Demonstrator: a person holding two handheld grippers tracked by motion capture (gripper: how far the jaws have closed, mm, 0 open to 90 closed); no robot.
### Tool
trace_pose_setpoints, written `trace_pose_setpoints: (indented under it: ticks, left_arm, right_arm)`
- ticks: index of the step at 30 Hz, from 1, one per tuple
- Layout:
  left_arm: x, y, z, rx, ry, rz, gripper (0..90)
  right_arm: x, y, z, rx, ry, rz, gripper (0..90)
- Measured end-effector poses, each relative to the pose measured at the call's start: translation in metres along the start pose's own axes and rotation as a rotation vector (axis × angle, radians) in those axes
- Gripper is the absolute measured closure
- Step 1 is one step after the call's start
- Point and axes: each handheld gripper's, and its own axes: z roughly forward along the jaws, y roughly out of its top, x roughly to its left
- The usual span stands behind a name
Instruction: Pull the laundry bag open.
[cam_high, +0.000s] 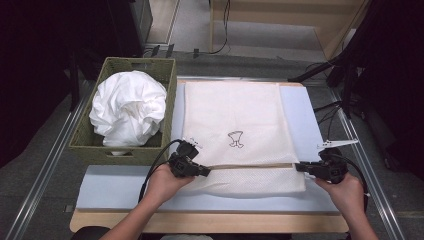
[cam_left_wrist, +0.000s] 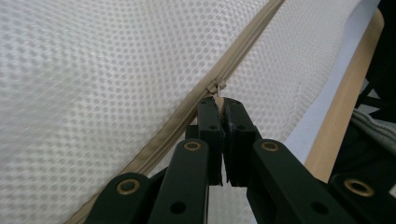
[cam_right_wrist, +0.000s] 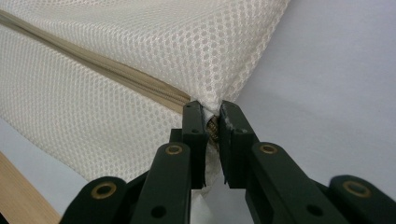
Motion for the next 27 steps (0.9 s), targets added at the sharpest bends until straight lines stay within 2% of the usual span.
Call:
trace_pose_setpoints:
  ticks: [5,18,23,25,27]
  left_arm:
    - [0.0060,-0.0061,-0.0083,-0.011,0.005,-0.019,88.0]
    - [0.0061,-0.0057,-0.0069,-0.016,0.016,-0.007,87.9]
    - [0.0066,-0.0068,-0.0083,-0.022,0.013,-0.017,87.9]
    - [0.0076,-0.0070,-0.0099,-0.038,-0.004,-0.041,87.9]
    - [0.0079,-0.0070,-0.0120,-0.039,-0.003,-0.040,88.0]
  right_arm:
    - [-0.0009,-0.0001,-0.0004,0.005,-0.005,0.007,82.5]
    - [-0.0010,0.0000,-0.0005,0.003,-0.008,0.007,82.5]
    - [-0.0010,0.0001,-0.0004,0.004,-0.006,0.008,82.4]
    - [-0.0010,0.0000,-0.0004,0.003,-0.006,0.007,82.4]
    - [-0.0014,0.0000,-0.0008,0.003,-0.008,0.007,82.4]
